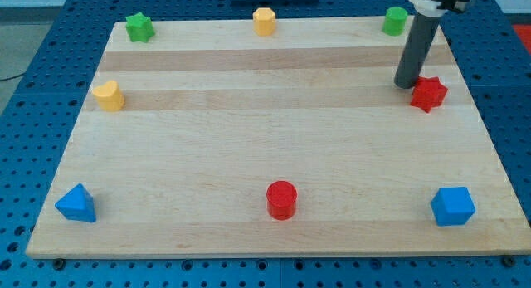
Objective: Place the arm toward the top right corner
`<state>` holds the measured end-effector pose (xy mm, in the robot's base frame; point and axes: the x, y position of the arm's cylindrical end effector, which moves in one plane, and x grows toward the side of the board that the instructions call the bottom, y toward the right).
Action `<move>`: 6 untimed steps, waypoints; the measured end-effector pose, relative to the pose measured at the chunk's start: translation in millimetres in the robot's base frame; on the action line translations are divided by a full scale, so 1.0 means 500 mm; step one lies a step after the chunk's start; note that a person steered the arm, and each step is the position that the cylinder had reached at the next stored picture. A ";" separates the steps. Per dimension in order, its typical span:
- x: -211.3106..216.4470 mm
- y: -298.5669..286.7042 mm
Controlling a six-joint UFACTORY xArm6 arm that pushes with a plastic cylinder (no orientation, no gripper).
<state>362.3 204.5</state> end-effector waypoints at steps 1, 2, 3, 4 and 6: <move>0.000 0.002; -0.018 0.002; -0.058 0.025; -0.069 0.065; -0.121 0.167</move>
